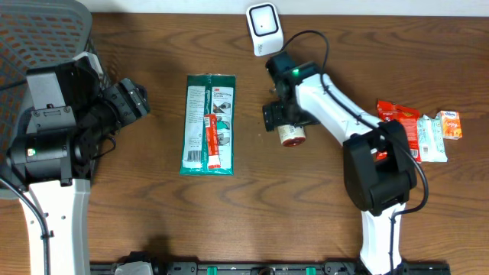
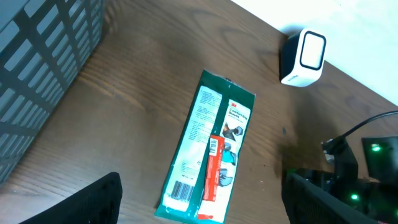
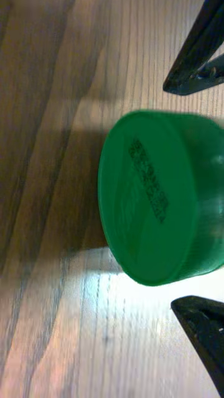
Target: Scan the item barcode
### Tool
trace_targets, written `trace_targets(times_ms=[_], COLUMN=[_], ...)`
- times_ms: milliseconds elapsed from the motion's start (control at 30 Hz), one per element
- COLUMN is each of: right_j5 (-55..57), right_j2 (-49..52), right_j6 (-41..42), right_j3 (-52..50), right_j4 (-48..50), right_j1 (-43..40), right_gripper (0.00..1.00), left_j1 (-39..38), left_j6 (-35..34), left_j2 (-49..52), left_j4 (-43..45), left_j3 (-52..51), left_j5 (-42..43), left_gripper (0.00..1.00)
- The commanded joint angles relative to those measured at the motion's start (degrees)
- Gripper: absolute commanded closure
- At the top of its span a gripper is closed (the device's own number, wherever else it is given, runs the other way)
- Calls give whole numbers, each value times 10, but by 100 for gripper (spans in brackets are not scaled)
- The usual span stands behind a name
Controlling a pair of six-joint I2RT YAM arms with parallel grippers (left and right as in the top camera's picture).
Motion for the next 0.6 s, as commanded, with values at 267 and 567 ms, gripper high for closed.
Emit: trace_targets(times_ms=[267,567], right_j5=[-73,-44], right_j2=[-13,-13], right_j6=[2,9], right_j3=[14,14], right_j4=[-17,-7], right_j1=[-35,-26], right_gripper=[11,17], left_j1=[3,3], left_j6=[3,3], left_j2=[0,0], left_j4=[0,0], left_j3=[2,2], left_j5=[2,2], left_gripper=[17,17])
